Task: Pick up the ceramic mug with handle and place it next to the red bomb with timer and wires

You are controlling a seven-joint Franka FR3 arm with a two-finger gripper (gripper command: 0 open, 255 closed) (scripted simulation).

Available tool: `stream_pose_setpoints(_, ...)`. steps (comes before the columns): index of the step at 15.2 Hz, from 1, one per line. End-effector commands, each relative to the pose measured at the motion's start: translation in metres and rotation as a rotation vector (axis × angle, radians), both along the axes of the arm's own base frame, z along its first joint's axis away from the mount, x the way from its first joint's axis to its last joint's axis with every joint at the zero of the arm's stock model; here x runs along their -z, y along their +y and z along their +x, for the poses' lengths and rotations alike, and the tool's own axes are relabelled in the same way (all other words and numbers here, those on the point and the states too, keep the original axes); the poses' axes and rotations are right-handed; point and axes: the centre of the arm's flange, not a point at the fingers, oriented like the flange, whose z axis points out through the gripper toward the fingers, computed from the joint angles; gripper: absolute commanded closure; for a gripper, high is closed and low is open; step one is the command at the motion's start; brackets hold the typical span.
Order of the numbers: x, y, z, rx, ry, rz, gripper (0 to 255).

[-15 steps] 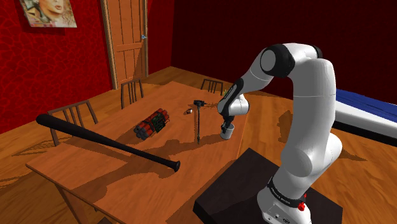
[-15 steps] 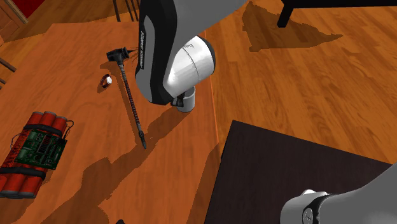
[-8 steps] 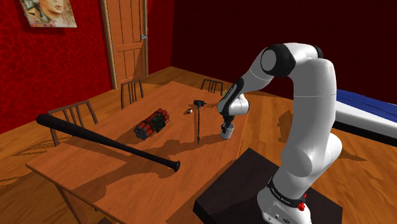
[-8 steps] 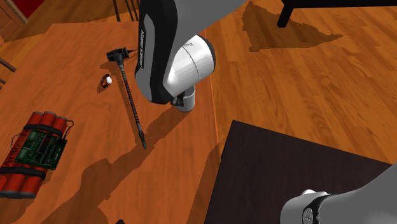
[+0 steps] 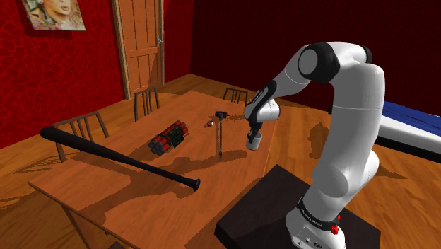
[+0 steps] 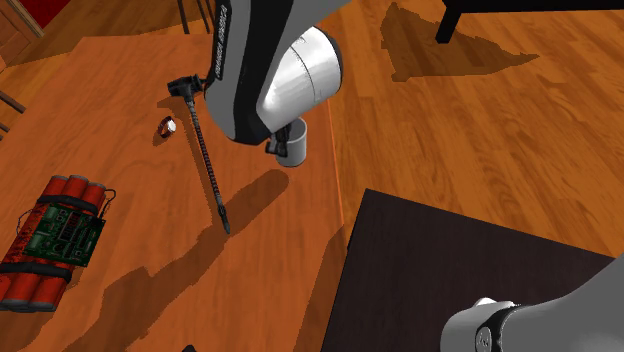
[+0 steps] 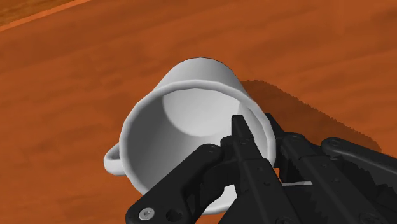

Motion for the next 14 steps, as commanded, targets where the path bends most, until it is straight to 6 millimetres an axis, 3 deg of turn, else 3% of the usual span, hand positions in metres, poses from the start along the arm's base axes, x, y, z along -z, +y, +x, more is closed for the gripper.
stream_pose_setpoints(1,-0.01,0.0,0.0,0.0,0.0,0.0,255)
stream_pose_setpoints(14,-0.079,0.0,0.0,0.0,0.0,0.0,255)
